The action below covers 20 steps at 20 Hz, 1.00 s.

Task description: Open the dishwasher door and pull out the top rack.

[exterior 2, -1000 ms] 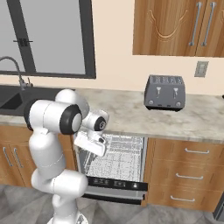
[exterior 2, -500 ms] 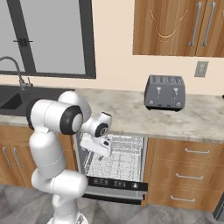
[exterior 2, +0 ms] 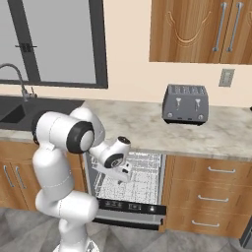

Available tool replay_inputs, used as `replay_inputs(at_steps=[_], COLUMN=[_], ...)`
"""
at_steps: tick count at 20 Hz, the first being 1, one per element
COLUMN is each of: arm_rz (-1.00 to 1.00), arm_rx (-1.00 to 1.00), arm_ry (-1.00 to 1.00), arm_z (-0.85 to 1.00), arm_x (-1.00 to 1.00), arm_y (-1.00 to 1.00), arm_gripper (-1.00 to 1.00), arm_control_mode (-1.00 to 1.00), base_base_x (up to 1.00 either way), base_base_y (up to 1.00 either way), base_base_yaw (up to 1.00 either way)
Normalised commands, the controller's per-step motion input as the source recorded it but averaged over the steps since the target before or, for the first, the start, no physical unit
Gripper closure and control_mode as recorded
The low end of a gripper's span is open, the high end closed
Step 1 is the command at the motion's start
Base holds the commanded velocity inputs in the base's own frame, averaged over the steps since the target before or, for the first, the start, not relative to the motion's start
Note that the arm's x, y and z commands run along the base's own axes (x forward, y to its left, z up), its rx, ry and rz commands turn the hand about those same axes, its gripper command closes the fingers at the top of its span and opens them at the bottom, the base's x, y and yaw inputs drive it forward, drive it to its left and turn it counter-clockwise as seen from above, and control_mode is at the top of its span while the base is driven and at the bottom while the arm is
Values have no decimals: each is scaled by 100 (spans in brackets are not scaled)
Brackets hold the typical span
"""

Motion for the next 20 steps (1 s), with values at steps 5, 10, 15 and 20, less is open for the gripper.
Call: replay_inputs(at_steps=[5,10,15,20], arm_rz=[-1,-6,-9,-19], arm_rx=[19,22,22,20], arm_ry=[-13,-5,-2,-1], arm_z=[0,-8,-7,-5], arm_x=[0,9,37,27], arm_y=[-29,-16,-2,0], arm_gripper=[-100,-100,-100,-100], arm_control_mode=[-100,-100,-100,-100], base_base_x=[0,0,0,0], base_base_y=[0,0,0,0], base_base_yaw=[0,0,0,0])
